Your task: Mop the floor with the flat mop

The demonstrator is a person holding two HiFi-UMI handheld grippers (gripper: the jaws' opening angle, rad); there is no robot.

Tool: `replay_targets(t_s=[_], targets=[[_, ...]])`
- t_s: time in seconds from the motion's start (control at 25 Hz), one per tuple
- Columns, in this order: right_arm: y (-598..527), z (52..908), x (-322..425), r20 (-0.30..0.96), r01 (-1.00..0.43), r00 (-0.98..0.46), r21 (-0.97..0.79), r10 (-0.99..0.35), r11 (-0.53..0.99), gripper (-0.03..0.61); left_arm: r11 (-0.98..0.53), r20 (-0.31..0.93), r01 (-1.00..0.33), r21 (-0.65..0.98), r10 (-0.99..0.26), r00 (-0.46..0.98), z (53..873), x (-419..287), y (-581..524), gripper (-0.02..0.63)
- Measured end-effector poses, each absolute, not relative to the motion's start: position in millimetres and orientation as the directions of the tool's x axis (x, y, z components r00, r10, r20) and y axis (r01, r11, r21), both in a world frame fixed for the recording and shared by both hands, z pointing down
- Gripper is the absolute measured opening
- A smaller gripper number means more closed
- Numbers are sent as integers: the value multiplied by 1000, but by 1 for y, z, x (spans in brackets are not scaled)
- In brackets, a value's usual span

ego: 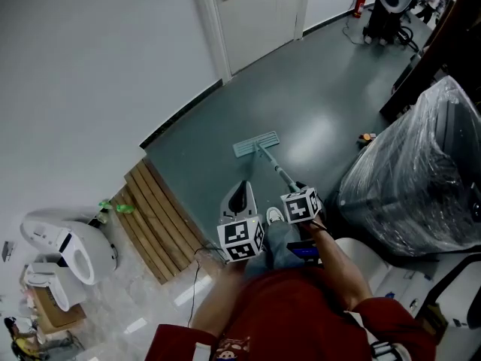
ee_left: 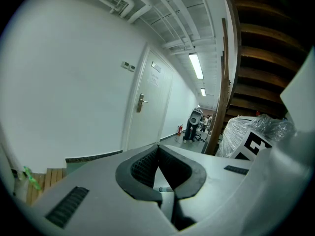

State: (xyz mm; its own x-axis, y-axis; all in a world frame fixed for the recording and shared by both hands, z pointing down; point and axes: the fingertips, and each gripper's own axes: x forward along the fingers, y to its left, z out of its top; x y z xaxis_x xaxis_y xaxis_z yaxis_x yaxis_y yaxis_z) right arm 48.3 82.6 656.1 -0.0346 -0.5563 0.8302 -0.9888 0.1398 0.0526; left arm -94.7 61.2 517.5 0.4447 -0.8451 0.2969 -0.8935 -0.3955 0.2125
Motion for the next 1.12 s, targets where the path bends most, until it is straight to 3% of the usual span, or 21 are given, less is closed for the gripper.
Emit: replay_targets(t_s=[1.12], targets=[[230, 667, 58, 830, -980, -75, 40, -552, 193, 118, -300, 304, -935, 189, -887, 347, 519, -97, 219, 15]])
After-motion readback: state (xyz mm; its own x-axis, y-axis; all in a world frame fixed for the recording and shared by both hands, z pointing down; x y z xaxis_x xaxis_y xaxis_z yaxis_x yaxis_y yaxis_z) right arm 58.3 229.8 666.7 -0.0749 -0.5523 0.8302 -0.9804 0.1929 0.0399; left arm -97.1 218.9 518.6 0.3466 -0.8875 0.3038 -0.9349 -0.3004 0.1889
